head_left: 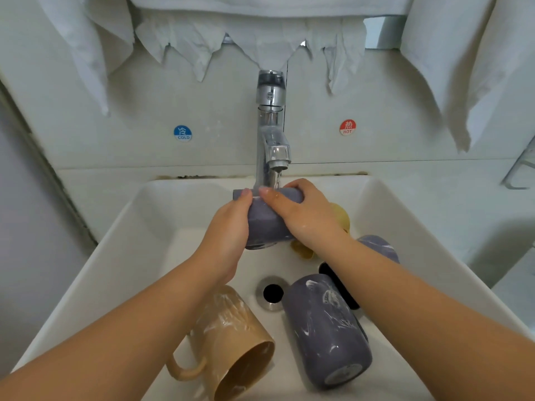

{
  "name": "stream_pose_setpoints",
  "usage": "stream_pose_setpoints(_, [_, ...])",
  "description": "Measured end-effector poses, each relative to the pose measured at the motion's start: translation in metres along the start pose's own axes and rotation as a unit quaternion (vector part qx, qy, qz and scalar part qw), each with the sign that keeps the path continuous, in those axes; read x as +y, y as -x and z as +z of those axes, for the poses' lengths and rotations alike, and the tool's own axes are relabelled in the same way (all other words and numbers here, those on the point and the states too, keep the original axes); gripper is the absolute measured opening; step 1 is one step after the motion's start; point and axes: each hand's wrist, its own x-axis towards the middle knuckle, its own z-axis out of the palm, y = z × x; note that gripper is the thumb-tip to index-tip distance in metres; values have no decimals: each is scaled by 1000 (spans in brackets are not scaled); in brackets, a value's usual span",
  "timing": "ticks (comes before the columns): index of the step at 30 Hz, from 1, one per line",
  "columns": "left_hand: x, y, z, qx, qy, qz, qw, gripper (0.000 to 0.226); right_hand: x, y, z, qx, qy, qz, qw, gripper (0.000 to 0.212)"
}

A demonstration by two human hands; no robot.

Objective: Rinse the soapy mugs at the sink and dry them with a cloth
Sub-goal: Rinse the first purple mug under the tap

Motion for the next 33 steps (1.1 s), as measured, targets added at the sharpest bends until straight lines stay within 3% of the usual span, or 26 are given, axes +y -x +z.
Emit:
stream_pose_setpoints(3, [0,2,0,-2,-19,17,1000,27,-1,-2,-2,-7,-17,15,1000,29])
stream_pose_setpoints(6, [0,1,-2,0,-24,23,999,27,-5,3,-11,-76,-39,37,996,44])
stream_pose_setpoints(8, [-2,2,0,-12,-42,37,998,30,-3,4,-10,-63,-49,49,996,51])
stream_pose_setpoints(12, [-5,6,4,-41,-67,78,994,30,-4,-2,-4,28,-96,67,993,25])
stream_pose_setpoints(15, [-3,4,0,-46,-53,81,994,28,-4,-2,-10,-20,-120,74,990,19])
stream_pose_setpoints(18, [-2,2,-5,-46,-40,81,995,30,0,3,-15,-95,-157,90,979,43])
stream_pose_setpoints(20, [-4,3,-4,-56,-57,92,993,31,0,2,-13,-83,-142,97,982,50])
stream_pose_setpoints(24, [-9,6,2,-79,-69,109,989,29,0,-5,-7,-4,-146,106,984,30])
stream_pose_setpoints(30, [-4,2,-4,-65,-48,97,992,27,7,-5,-27,-177,-239,174,939,34])
stream_pose_setpoints(33, [-4,-1,0,-37,-62,125,990,13,6,-6,-24,-126,-218,137,958,44])
